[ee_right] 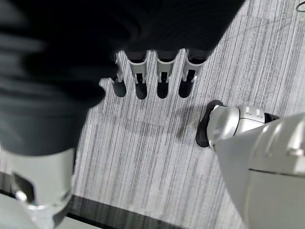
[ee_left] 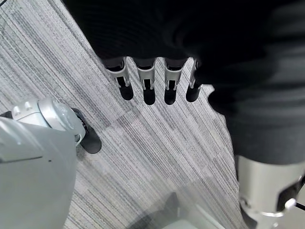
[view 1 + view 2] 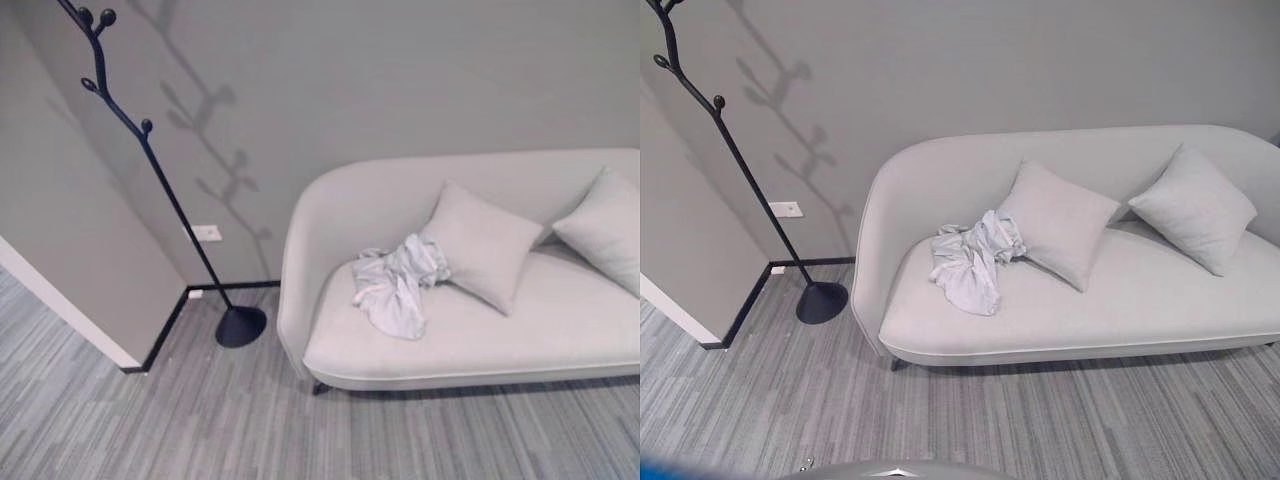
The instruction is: Hang the clothes on the sofa on the clothes rack.
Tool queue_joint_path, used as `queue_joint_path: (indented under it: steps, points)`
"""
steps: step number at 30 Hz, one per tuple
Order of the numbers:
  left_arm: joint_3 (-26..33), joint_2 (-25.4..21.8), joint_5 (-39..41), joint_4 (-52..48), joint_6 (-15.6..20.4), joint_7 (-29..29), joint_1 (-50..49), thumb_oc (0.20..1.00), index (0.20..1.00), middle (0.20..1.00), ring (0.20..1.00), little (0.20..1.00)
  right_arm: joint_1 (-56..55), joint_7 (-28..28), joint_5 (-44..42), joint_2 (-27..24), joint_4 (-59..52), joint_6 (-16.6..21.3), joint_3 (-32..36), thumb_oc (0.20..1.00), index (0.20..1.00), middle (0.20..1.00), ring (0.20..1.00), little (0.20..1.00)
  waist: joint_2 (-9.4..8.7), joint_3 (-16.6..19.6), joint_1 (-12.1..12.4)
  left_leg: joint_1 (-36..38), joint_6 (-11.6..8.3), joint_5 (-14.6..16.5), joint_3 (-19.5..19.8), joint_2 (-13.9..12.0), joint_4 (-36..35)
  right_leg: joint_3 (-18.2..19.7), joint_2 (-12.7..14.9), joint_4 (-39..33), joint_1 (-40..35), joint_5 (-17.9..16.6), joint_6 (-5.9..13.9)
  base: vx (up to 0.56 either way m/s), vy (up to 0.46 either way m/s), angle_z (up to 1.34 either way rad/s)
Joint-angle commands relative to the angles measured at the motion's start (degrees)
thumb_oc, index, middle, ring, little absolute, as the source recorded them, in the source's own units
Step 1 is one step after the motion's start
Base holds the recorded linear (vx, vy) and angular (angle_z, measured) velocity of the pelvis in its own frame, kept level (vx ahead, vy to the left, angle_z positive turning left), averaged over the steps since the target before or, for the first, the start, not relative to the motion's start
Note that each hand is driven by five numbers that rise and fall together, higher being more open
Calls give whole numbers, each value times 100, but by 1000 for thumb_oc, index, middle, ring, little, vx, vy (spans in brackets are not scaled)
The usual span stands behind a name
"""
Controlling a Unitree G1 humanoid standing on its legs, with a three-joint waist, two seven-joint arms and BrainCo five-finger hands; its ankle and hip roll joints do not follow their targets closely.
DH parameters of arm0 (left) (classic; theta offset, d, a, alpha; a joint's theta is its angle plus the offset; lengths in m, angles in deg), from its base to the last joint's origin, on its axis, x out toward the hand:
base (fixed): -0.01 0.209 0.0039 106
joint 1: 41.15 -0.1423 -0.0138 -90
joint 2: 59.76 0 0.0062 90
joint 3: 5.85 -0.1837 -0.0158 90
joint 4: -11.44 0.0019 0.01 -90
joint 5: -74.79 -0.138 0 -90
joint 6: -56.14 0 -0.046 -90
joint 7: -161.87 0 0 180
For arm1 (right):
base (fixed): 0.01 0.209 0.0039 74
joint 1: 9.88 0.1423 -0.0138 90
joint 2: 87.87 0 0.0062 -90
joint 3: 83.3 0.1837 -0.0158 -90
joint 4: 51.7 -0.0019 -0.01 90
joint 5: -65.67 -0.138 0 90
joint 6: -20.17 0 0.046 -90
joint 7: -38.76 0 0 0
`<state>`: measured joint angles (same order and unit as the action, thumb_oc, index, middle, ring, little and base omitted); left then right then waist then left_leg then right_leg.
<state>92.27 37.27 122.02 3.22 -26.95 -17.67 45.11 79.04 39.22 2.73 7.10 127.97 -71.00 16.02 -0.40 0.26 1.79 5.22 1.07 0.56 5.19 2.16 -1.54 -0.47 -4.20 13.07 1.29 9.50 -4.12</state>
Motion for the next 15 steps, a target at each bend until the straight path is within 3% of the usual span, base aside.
queue_joint_path:
  steps: [1,15]
  points:
    - [143,41,82,191,106,73,295,1000,1000,1000,1000,1000,407,64,244,159,202,44,-33,1000,1000,1000,1000,1000,-265,-85,-4,485,-181,366,224,-232,-346,107,345,-1807,-831,-1034,698,0,0,0]
    - [-199,127,-285,238,16,263,270,1000,1000,1000,1000,1000,414,120,472,178,121,85,-221,1000,1000,1000,1000,1000,-265,-101,-57,494,-180,386,243,-236,-346,132,327,-1807,-821,-1023,686,0,0,0]
